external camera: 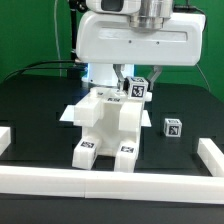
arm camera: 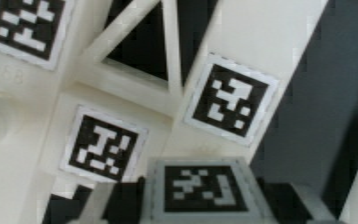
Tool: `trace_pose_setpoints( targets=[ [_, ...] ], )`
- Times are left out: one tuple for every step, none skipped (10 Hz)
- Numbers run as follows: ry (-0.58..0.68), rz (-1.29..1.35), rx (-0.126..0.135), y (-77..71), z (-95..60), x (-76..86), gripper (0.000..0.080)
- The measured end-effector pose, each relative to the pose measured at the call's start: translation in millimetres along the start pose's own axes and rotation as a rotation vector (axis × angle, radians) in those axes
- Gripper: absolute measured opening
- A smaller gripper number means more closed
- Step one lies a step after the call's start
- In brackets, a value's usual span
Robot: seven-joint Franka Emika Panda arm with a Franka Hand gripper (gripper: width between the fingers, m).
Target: Assemble chair
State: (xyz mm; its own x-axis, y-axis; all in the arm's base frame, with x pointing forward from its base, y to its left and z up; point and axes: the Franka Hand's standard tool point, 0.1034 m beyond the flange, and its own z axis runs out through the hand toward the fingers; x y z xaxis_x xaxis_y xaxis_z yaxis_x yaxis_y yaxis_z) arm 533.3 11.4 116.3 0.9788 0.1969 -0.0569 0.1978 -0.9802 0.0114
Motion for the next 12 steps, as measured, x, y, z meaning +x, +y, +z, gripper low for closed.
trace_pose_setpoints(
  targets=[
    [0.0, 0.007, 0.0, 0.0, 0.0, 0.0, 0.0281],
    [0.003, 0.027, -0.001, 0.1, 0.2, 0.2, 0.0281],
    [0.027, 0.059, -0.006, 1.6, 0.6, 2.4, 0.0281],
    [0.041, 0.143, -0.005, 3.3, 0.4, 4.1, 0.0282],
    [0.062, 0.235, -0.006, 3.9, 0.3, 6.2, 0.0282],
    [0.078, 0.332, 0.002, 4.0, 0.4, 7.3, 0.0282],
    [0.083, 0.438, 0.019, 4.6, 0.5, 7.7, 0.0282],
    [0.084, 0.53, 0.04, 6.1, 0.5, 7.8, 0.0282],
    [0.084, 0.632, 0.065, 8.4, 0.6, 8.1, 0.0282],
    [0.085, 0.708, 0.079, 9.5, 0.7, 8.6, 0.0282],
    [0.088, 0.822, 0.095, 9.1, 0.8, 9.3, 0.0282],
    [0.089, 0.901, 0.1, 8.7, 0.7, 10.0, 0.0282]
  ],
)
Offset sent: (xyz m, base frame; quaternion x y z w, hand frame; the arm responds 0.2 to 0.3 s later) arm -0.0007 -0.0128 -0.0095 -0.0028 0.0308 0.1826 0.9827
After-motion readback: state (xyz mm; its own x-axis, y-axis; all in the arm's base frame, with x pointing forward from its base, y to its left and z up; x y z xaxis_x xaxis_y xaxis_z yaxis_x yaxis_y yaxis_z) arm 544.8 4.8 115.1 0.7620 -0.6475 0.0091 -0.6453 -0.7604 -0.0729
